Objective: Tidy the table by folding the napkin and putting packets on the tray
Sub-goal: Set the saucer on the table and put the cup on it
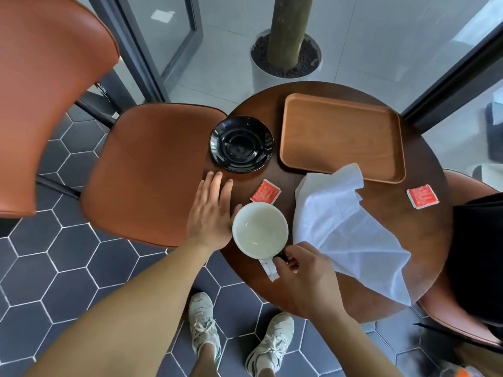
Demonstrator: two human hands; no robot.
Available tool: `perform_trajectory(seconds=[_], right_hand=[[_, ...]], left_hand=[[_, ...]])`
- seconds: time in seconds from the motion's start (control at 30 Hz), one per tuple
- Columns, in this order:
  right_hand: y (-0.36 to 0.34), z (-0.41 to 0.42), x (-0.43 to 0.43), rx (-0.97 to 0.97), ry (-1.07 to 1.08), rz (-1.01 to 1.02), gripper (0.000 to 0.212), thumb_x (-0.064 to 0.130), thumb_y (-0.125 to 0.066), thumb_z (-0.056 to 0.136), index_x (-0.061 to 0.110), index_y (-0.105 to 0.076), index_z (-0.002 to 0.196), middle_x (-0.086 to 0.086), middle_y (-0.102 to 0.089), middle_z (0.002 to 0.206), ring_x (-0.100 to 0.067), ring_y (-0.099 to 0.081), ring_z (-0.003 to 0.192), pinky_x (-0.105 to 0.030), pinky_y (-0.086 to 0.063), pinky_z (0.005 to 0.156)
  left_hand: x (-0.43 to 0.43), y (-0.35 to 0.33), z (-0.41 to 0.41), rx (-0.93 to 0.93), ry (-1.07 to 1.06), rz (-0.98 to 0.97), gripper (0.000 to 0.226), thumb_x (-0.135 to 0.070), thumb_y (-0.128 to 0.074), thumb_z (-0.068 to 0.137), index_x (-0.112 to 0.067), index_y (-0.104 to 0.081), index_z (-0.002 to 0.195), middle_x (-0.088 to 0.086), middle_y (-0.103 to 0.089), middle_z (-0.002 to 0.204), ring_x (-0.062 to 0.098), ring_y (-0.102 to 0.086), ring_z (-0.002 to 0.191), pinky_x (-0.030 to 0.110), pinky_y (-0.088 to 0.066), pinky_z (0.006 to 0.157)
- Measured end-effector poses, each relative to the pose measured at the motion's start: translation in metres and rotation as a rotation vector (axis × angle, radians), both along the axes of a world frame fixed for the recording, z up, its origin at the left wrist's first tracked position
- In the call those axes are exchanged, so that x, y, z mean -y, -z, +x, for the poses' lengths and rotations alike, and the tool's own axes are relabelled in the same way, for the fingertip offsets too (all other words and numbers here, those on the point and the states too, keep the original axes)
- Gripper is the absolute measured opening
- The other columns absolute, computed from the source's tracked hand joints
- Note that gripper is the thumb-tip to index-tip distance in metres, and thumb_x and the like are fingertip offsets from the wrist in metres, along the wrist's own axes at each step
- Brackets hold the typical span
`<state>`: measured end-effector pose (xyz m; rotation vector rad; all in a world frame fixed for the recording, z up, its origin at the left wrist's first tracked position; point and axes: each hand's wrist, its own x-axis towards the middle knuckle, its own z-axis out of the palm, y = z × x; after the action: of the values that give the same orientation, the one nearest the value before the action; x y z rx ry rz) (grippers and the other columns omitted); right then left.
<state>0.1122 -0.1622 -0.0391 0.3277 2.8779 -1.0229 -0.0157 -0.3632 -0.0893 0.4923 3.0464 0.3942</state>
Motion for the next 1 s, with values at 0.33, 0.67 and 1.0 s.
perform_trajectory(seconds=[0.33,0.67,1.0], right_hand=[[-0.026,-0.004,-0.007,-0.127,0.092,-0.077,0.007,0.018,-0.078,0.082,0.023,-0.075,0.081,0.013,-0.061,0.075,-0.007,-0.064,0.071,-0.018,-0.047,0.060],[-0.050,-0.058,-0.010,-0.203,0.130,-0.063,0.005,0.020,-0.075,0.087,0.016,-0.078,0.085,0.008,-0.067,0.075,-0.005,-0.063,0.069,-0.017,-0.049,0.063],[-0.048,-0.159,0.018,-0.167,0.101,-0.085,0.031,0.027,-0.065,0.090,0.004,-0.068,0.069,-0.010,-0.065,0.064,-0.026,-0.058,0.063,-0.036,-0.042,0.055]], left_hand=[[-0.001,0.000,0.000,0.023,-0.007,-0.055,0.069,-0.049,-0.038,0.099,-0.007,-0.026,0.153,0.020,-0.018,0.163,0.033,-0.002,0.154,0.049,-0.011,0.125],[-0.002,0.001,-0.001,-0.046,-0.021,-0.045,0.062,-0.047,-0.031,0.101,-0.008,-0.036,0.149,0.020,-0.028,0.159,0.034,-0.015,0.152,0.046,-0.010,0.126],[-0.001,0.000,-0.001,-0.053,-0.021,-0.029,0.061,-0.045,-0.036,0.100,-0.006,-0.042,0.147,0.021,-0.032,0.158,0.036,-0.021,0.150,0.049,-0.019,0.123]])
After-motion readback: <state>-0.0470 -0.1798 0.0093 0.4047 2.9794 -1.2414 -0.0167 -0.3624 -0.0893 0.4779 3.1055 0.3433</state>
